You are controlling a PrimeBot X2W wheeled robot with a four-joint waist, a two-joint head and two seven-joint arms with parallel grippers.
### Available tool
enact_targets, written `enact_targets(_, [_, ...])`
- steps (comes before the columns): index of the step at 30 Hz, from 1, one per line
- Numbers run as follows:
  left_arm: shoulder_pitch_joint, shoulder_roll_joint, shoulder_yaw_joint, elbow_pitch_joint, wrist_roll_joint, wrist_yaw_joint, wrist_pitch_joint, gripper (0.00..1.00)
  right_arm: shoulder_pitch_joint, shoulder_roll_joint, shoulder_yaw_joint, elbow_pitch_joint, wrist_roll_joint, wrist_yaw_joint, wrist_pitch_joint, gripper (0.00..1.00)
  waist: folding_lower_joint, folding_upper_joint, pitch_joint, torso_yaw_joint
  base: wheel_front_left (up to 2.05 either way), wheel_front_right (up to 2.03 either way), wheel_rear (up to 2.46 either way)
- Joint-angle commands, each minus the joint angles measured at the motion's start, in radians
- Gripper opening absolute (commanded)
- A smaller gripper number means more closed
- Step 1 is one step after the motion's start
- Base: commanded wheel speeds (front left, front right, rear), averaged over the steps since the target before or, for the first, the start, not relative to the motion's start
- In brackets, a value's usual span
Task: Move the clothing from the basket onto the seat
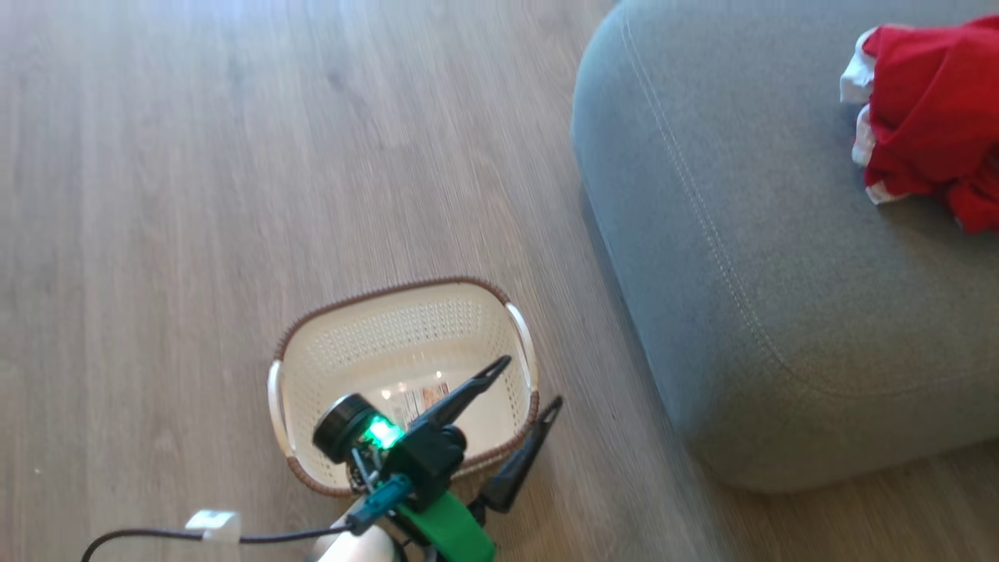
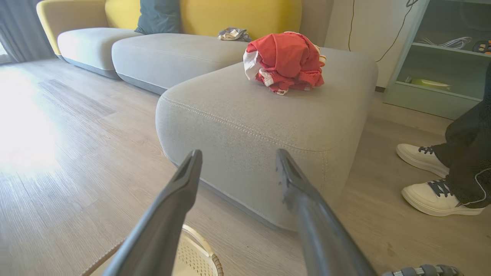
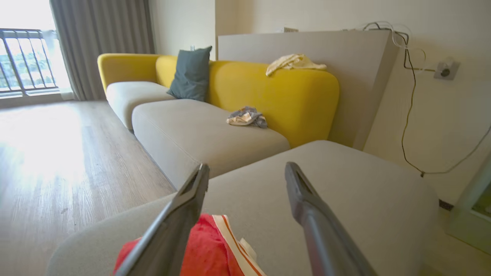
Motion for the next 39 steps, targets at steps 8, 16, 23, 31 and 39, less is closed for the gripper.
enact_targets(8, [0.027,-0.033,0.188,-0.063,-0.003,0.035,-0.005,1.00,0.120,0.002,0.431,-0.160,0.438,0.000,-0.095,1.00,0.0000,0.0000,-0.104,0.060,0.00,0.00,0.00])
enact_targets(16, [0.047,-0.043,0.365,-0.084,-0.018,0.133,-0.005,1.00,0.455,-0.073,0.697,-0.538,0.750,0.000,-0.116,1.00,0.0000,0.0000,-0.130,0.146,0.00,0.00,0.00])
enact_targets(23, [0.076,-0.045,0.450,-0.087,-0.064,0.227,-0.005,1.00,0.660,-0.010,0.727,-0.702,0.794,0.000,-0.160,1.00,0.0000,0.0000,-0.155,0.229,0.00,0.00,0.00])
enact_targets(31, [0.109,-0.045,0.499,-0.063,-0.080,0.260,-0.005,1.00,0.843,0.130,0.742,-0.773,0.688,0.000,-0.175,1.00,0.0000,0.0000,-0.164,0.278,0.00,0.00,0.00])
enact_targets(39, [0.134,-0.045,0.507,-0.070,-0.080,0.251,-0.005,1.00,0.977,0.254,0.689,-0.822,0.609,0.000,-0.176,1.00,0.0000,0.0000,-0.159,0.295,0.00,0.00,0.00])
